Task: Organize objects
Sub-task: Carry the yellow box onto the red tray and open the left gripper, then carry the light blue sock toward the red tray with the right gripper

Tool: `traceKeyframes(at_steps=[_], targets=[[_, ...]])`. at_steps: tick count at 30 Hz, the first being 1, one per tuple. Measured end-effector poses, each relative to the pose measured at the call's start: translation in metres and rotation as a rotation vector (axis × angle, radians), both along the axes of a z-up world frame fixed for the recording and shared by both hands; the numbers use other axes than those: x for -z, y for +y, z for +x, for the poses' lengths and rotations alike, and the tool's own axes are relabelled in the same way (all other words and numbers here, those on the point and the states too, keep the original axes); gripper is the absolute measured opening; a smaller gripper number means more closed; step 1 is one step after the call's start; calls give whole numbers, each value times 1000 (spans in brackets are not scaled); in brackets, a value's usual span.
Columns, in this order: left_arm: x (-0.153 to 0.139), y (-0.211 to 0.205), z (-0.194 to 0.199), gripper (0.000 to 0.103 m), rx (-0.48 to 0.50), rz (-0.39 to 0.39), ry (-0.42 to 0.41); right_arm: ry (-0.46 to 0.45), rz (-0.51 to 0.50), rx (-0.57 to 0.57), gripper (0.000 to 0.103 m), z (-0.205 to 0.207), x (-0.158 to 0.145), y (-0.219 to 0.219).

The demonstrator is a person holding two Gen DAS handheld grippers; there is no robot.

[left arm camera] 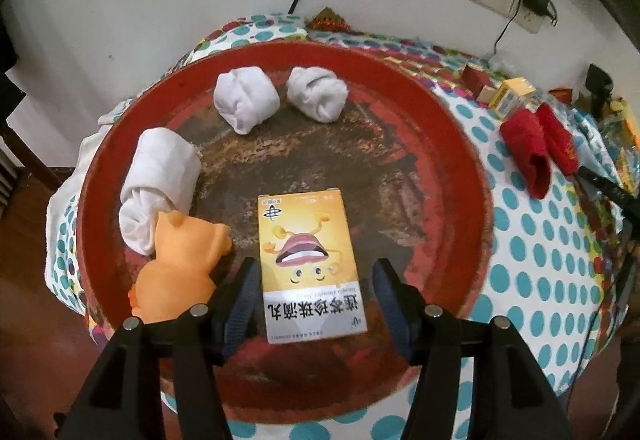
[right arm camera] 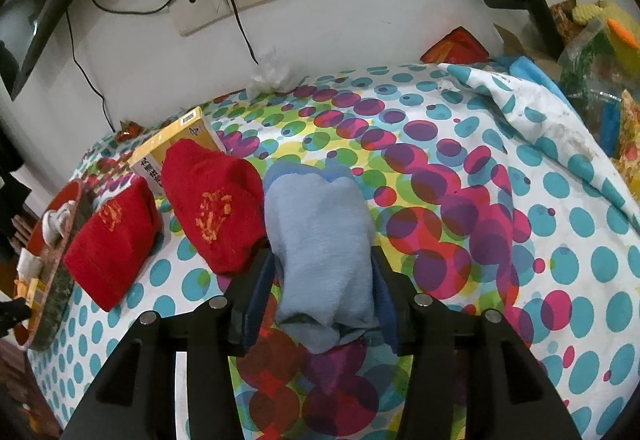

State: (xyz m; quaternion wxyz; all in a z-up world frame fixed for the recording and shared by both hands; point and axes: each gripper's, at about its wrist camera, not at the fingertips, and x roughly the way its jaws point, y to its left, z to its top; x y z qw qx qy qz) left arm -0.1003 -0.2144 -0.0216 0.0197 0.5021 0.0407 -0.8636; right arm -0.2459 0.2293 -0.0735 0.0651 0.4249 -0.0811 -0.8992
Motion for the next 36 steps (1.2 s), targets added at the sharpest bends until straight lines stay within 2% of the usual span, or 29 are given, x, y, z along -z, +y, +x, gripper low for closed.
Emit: traceKeyframes(at_steps=[4, 8, 11, 20, 23, 25, 29, 32, 36], targets=[[-8, 4, 14, 60, -22, 0, 53, -3, 54, 4, 44, 0, -1, -6], [-14, 7, 33, 60, -40, -23, 97, -2, 55, 28, 34, 1, -2, -4], [-16, 7, 45, 60, -71, -37, 120, -2, 55, 37, 32, 2, -2, -2], [-16, -12, 70, 60, -161, -107, 135, 28, 169, 56, 27, 5, -7, -15], [-12, -17, 74, 60, -165, -57, 118, 67, 203, 91, 26, 11, -13, -15], [-8, -18, 75, 60, -176, -54, 112, 75, 205, 107, 26, 12, -15, -13], [-10, -11, 76, 60, -145, -97, 114, 82, 224, 119, 26, 14, -21, -13], [-18, -10, 79, 60, -135, -66, 146, 101, 200, 115, 26, 17, -36, -18], [-21, -8, 79, 60, -134, -92, 148, 125, 159, 64, 26, 22, -58, -40]])
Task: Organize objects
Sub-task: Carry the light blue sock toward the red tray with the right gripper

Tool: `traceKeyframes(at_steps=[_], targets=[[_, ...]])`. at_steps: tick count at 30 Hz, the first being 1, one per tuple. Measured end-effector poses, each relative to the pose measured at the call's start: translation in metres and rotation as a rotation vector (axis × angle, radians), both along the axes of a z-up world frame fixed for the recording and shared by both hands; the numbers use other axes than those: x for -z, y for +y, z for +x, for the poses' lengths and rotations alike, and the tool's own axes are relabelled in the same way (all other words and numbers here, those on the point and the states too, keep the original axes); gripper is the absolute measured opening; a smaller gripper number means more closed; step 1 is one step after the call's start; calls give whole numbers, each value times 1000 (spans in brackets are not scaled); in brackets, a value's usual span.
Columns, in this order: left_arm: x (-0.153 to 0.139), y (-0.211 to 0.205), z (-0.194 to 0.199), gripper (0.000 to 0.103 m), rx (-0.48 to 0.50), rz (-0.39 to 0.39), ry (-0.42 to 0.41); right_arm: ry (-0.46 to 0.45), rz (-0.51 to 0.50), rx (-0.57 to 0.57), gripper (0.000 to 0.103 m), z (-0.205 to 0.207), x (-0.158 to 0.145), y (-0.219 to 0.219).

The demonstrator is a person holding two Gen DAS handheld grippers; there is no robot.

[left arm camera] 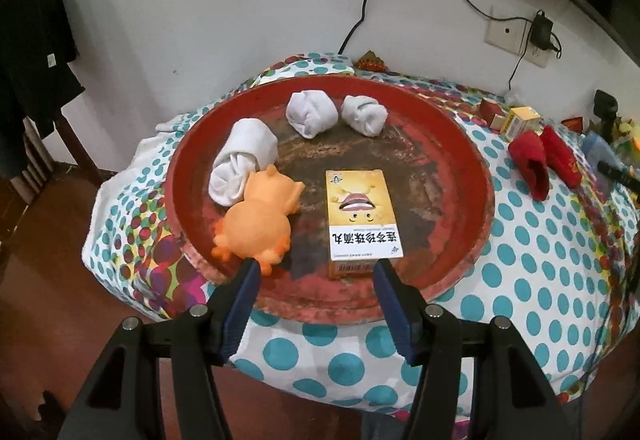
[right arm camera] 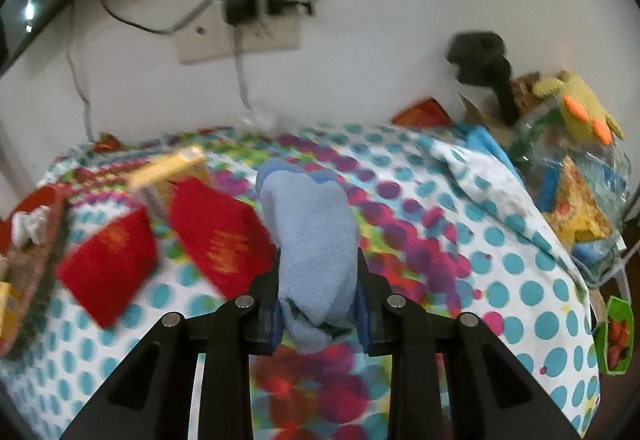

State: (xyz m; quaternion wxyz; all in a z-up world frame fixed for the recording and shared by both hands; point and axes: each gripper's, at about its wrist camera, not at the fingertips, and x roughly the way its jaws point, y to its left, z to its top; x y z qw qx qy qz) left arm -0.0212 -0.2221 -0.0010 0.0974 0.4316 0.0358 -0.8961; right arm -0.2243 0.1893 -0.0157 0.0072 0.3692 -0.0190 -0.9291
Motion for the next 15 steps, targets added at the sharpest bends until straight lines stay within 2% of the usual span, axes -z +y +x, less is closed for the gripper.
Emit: traceKeyframes(at_steps=[6, 15], targets=[[-2, -1, 0, 60, 10, 2, -9, 6, -31, -147, 26, 9, -23, -65], [-7, -19, 4, 60, -32, 2, -16, -22, -48, -329, 26, 15, -25, -169]])
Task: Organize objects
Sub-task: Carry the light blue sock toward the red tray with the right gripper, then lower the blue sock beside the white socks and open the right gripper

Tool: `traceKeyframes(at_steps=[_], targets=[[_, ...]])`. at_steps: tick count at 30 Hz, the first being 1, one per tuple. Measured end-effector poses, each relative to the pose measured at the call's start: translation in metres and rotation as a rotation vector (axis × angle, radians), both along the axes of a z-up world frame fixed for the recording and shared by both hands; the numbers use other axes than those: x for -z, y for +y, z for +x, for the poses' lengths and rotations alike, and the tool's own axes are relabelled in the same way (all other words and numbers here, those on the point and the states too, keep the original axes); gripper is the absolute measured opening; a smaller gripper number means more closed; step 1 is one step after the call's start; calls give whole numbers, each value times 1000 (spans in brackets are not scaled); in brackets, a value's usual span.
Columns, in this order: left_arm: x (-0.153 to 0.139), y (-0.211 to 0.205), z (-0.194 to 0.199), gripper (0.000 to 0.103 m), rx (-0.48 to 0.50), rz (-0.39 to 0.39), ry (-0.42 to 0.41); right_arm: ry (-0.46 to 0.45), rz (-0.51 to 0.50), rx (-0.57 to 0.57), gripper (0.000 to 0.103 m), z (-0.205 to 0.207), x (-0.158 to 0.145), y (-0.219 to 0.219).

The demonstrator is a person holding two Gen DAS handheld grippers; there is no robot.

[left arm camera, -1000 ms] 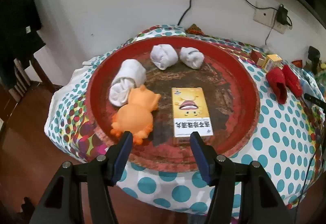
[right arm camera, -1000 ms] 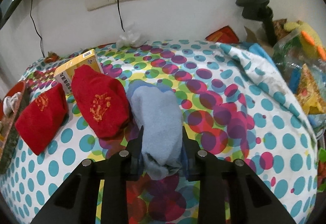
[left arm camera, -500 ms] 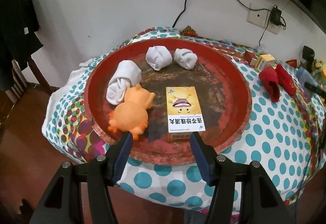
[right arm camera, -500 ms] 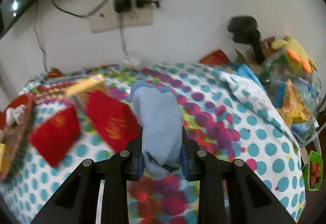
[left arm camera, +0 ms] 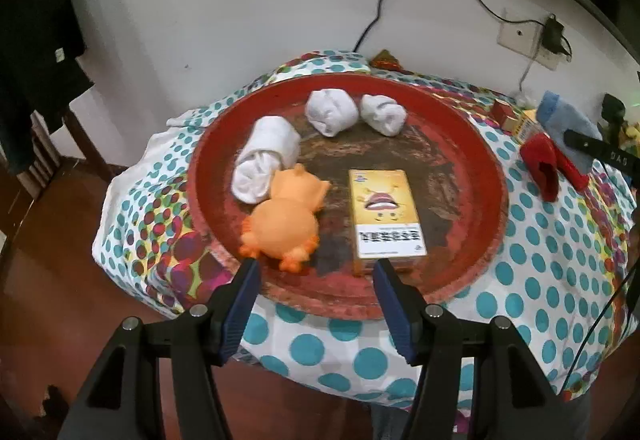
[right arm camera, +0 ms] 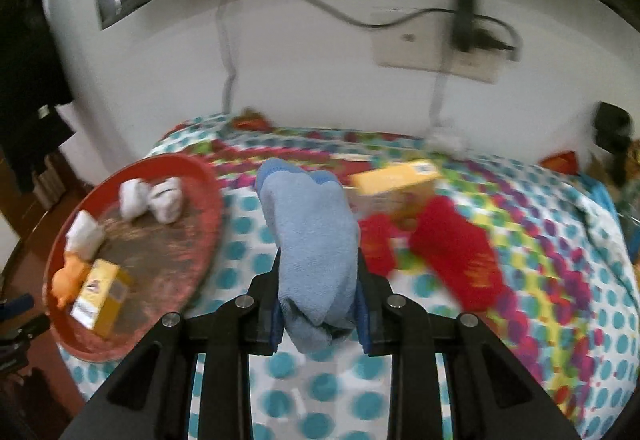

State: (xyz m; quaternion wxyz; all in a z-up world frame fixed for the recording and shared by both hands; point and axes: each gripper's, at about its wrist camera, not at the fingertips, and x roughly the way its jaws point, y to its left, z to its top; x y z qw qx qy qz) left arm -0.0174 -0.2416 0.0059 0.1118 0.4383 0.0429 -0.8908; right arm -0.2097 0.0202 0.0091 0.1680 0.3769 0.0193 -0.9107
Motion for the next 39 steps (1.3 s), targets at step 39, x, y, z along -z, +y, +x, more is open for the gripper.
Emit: traceKeyframes(at_steps=[39], targets=[[7, -24, 0, 60, -36, 19, -40, -182, 99, -213, 31, -35, 57, -180]])
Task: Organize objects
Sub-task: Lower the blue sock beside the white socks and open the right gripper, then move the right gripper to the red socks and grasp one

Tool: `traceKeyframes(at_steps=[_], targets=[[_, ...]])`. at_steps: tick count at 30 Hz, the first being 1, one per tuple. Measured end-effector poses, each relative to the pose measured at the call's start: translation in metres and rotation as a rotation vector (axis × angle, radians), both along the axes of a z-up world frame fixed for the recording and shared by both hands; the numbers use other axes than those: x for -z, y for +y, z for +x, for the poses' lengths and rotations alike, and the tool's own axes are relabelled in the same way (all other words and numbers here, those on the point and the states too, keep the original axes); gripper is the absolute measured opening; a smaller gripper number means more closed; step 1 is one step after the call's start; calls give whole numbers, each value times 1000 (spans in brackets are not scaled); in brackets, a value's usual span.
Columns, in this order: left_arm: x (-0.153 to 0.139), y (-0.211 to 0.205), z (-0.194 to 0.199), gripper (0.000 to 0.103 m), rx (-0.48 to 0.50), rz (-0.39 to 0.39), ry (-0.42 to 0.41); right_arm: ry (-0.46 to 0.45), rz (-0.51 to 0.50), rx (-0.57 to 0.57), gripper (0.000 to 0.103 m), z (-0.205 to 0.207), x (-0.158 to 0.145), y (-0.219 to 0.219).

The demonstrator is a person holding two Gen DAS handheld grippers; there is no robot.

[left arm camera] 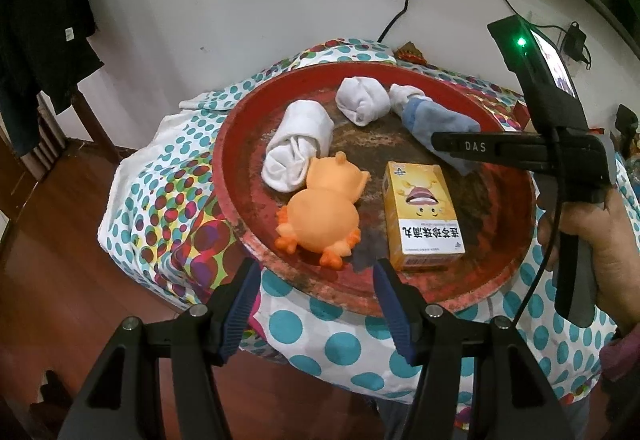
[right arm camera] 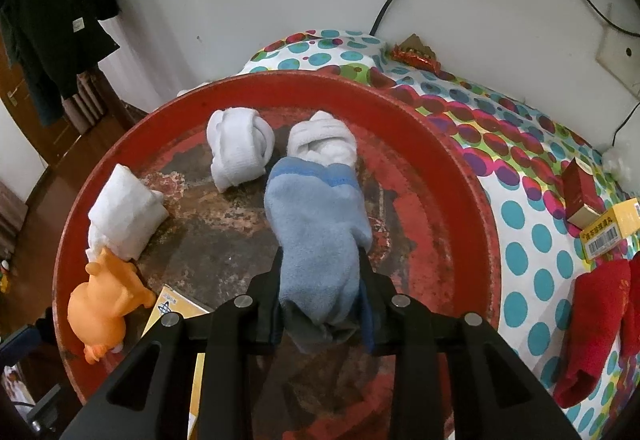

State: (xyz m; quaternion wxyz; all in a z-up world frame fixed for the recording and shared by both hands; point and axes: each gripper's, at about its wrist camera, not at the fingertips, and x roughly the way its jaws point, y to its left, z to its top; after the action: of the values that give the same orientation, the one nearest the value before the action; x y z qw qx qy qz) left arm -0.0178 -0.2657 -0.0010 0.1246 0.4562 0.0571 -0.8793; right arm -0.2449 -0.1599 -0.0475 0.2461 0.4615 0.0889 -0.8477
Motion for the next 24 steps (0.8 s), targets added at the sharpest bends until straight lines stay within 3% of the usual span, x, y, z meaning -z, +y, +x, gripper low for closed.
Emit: traceKeyframes(at_steps=[9, 14, 24], targets=[[0, 7, -1, 60, 19, -4, -1, 44, -33, 1, 43, 10, -20, 10], [0, 10, -1, 60, 27, -1, 2, 76, -55, -6, 45, 23, -32, 23], [0, 29, -2, 60, 62, -21, -5, 105, -122, 49, 49, 49, -51, 95]])
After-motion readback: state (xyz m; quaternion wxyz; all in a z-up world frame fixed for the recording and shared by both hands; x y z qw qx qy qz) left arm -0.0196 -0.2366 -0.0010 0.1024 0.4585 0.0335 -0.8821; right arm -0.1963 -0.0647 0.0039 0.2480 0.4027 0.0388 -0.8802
